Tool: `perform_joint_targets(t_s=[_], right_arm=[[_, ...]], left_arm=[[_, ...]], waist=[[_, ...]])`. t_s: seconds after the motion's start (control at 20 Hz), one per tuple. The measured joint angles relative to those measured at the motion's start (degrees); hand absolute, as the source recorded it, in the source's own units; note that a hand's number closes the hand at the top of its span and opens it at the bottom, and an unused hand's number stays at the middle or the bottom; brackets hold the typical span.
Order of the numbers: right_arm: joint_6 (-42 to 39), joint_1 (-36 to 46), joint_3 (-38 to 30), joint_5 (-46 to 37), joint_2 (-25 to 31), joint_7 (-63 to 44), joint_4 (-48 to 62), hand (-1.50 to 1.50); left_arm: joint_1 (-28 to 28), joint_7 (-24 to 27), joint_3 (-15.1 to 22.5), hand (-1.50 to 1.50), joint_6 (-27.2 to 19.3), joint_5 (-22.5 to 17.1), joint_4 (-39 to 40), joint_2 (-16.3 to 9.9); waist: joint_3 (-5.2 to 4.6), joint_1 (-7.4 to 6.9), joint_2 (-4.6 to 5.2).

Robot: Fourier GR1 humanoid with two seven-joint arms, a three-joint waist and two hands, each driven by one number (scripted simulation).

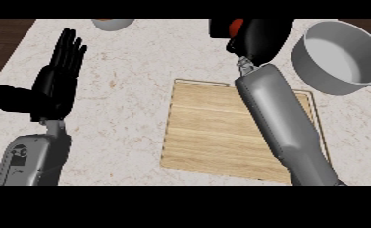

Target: Pick the bell pepper from the tray and place it in the pot

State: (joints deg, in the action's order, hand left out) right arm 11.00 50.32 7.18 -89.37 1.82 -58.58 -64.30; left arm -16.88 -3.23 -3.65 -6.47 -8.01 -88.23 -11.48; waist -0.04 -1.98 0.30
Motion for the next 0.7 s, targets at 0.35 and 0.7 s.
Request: perform_joint_targets(t_s=[0.35, 0.7], right_arm=[[0.3, -2.7, -5.7, -0.8, 5.2, 0.4, -4.3, 1.5], [-2.6, -10.4, -12.5, 6.2, 13.3, 5.8, -10.9, 1.5]], left_arm=[[1.1, 0.2, -1.4, 0.0, -0.3, -0.1, -0.3, -0.3], [0.3, 0.3, -2.2, 0.0, 0.0, -0.1, 0.7, -0.4]], waist=[[0.02, 1.82, -0.37], [0.03, 2.44, -0.41]])
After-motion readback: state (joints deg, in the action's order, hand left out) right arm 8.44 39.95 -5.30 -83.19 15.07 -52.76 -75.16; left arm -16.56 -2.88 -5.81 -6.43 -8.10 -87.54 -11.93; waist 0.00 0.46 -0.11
